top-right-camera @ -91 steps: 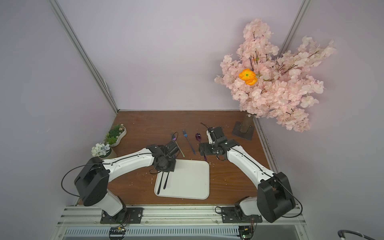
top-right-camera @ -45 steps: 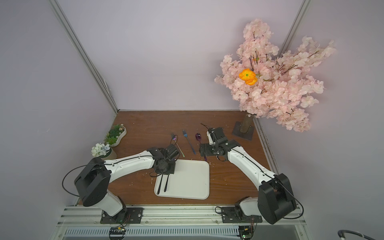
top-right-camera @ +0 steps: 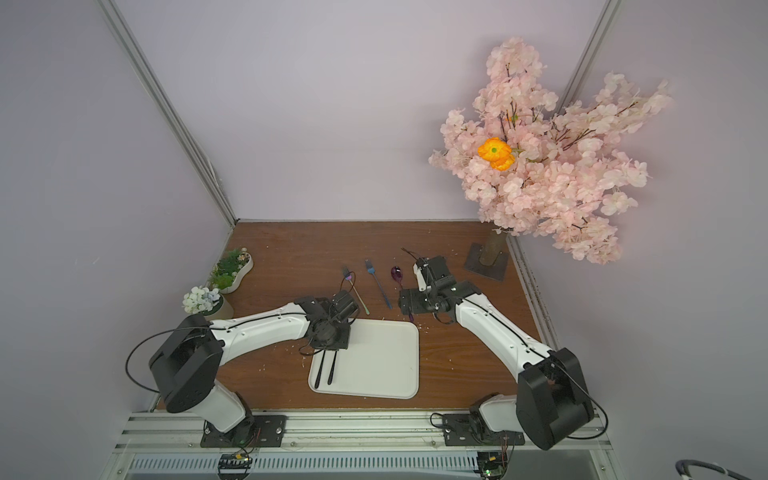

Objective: Set the spoon and fork side by side
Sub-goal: Place the spoon on the tray.

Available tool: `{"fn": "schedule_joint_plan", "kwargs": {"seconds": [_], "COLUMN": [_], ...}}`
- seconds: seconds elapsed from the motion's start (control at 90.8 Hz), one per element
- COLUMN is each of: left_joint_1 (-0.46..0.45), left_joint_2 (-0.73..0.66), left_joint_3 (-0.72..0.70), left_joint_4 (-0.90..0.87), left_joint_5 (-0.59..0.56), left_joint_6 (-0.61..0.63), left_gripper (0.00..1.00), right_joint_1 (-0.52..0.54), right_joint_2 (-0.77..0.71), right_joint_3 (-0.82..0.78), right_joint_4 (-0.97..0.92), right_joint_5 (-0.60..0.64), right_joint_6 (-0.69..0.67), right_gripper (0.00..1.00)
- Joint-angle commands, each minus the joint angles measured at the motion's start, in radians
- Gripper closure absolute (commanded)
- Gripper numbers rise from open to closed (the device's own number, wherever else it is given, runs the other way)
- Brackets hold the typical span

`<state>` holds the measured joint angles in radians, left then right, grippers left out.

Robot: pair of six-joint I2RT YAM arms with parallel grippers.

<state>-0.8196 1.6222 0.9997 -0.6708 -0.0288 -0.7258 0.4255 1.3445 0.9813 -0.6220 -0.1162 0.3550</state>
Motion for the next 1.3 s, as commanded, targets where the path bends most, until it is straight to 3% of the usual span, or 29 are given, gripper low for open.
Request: {"fn": "schedule_joint_plan", "kwargs": {"seconds": [0.0, 0.297, 0.55, 0.969, 1.288], "left_joint_1": [-0.01, -0.01, -0.011, -0.01, -0.01], "left_joint_2": [0.004, 0.014, 0.018, -0.008, -0.133], "left_joint_3": [-0.023, -0.039, -0.044, -0.056, 0.011], "left_joint_4": [0.004, 0.018, 0.019, 0.02, 0.015], "left_joint_5": [0.001, -0.005, 0.003, 0.018, 0.057], "left_joint_6": [-0.008, -0.008, -0.004, 0.003, 0.059], "left_gripper": [0.99, 0.98, 0.89, 0.84, 0.65], "right_joint_1": [0.004, 0.004, 0.003, 0.004, 0.004], "right_joint_2": [-0.023, -0.022, -0.018, -0.026, -0.031], "right_joint_3": [-0.007, -0.01, -0.005, -0.014, 0.015], "right_joint_4": [-0.008, -0.012, -0.01, -0.01, -0.013], "right_joint_5": [0.0, -0.002, -0.002, 0.002, 0.017], "right_joint_6": [-0.001, -0.002, -0.001, 0.002, -0.021], "right_gripper": [0.01, 0.01, 0.01, 0.01, 0.01]}}
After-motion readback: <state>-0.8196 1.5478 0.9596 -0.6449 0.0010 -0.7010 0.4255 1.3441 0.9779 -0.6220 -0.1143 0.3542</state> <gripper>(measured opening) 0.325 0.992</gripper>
